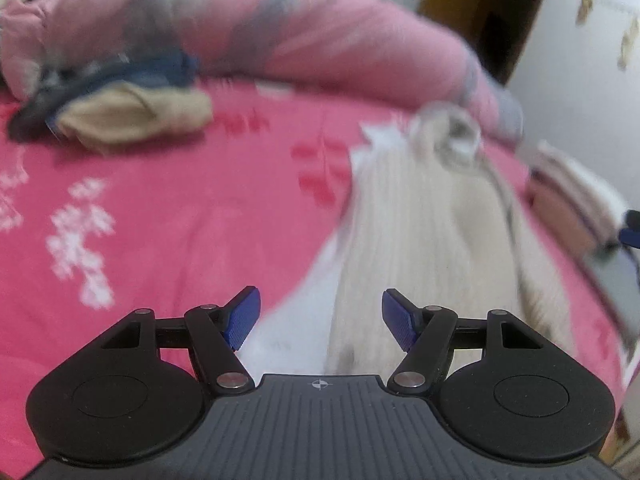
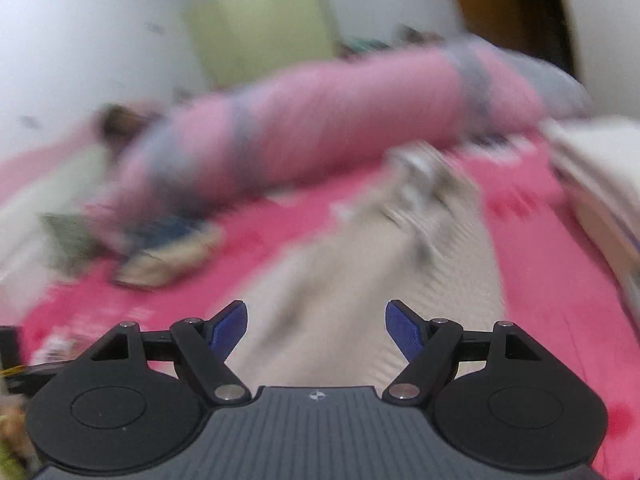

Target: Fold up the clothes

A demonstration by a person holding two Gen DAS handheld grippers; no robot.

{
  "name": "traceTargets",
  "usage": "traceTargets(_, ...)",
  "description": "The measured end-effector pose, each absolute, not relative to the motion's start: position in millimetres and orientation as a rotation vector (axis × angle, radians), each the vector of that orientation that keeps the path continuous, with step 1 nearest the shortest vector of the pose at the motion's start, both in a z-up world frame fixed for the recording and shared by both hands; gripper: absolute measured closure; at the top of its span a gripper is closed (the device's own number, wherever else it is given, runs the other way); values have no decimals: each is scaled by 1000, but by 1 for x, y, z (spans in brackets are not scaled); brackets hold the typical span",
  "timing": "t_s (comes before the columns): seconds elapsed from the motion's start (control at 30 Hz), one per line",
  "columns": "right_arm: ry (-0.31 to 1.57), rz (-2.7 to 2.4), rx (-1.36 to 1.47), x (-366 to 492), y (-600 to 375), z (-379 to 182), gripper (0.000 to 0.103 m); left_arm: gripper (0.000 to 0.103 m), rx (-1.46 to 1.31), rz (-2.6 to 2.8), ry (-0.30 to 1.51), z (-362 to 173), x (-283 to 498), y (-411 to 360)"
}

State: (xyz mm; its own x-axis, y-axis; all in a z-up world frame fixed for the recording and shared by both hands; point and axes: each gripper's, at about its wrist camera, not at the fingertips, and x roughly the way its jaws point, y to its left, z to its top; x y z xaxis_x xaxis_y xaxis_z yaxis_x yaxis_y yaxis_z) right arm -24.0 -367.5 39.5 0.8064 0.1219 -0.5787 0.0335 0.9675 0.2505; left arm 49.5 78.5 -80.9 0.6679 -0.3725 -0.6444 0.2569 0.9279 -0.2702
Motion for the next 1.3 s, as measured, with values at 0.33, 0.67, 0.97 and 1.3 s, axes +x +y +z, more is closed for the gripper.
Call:
traceTargets(0.33,799,-157,443,73,-436,-78,21,29,-103,-383,832,-109,97,51)
traceTargets(0.67,810,37,683,121,-479,-133,50,25,-156,-352,852,-123,98,53)
traceTargets(0.97,619,99,654,56,-440,-66,90,17,-147,-298,875,-122,95,54)
traceTargets(1.3,719,-312,510,-13,-505,-61,78,17,-144,-279,896,-119,91,59)
